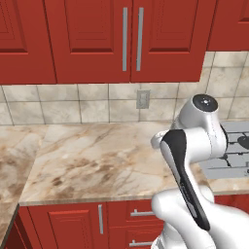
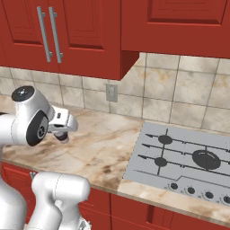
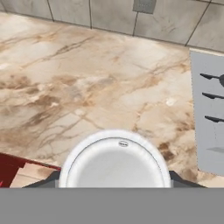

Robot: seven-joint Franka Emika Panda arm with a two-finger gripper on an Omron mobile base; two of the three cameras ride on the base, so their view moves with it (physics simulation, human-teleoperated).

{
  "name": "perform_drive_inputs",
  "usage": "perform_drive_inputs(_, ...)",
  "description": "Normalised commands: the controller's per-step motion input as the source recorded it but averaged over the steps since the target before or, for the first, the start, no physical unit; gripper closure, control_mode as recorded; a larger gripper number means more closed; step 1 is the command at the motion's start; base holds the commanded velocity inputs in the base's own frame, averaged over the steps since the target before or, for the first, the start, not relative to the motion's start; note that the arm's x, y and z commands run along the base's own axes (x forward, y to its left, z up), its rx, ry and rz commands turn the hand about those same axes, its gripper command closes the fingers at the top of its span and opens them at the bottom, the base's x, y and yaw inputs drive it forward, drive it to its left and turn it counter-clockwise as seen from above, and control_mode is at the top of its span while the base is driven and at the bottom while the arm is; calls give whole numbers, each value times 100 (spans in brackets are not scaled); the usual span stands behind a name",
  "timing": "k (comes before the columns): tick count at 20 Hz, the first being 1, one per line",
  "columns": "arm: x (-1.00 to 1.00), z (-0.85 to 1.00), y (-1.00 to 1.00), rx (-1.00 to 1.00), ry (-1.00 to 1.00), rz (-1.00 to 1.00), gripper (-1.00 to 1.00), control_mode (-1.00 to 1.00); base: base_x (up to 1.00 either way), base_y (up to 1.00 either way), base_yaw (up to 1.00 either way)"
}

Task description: Move the drinks to the dining counter.

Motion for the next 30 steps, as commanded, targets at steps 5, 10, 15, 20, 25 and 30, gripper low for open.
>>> perform_drive_inputs(5, -20, 35, 0, 0, 4, 0, 100, -100, 0, 0, 0)
perform_drive_inputs(10, -11, 31, 0, 0, 8, 0, 100, -100, 0, 0, 0)
perform_drive_inputs(15, -16, 22, 0, 0, 7, 0, 100, -100, 0, 0, 0)
perform_drive_inputs(20, -18, 9, -3, 1, 9, 0, 100, -100, 0, 0, 0)
perform_drive_inputs(25, -7, 5, -3, 0, 6, 0, 100, -100, 0, 0, 0)
perform_drive_inputs(30, 0, 4, -1, 0, 2, 0, 100, -100, 0, 0, 0)
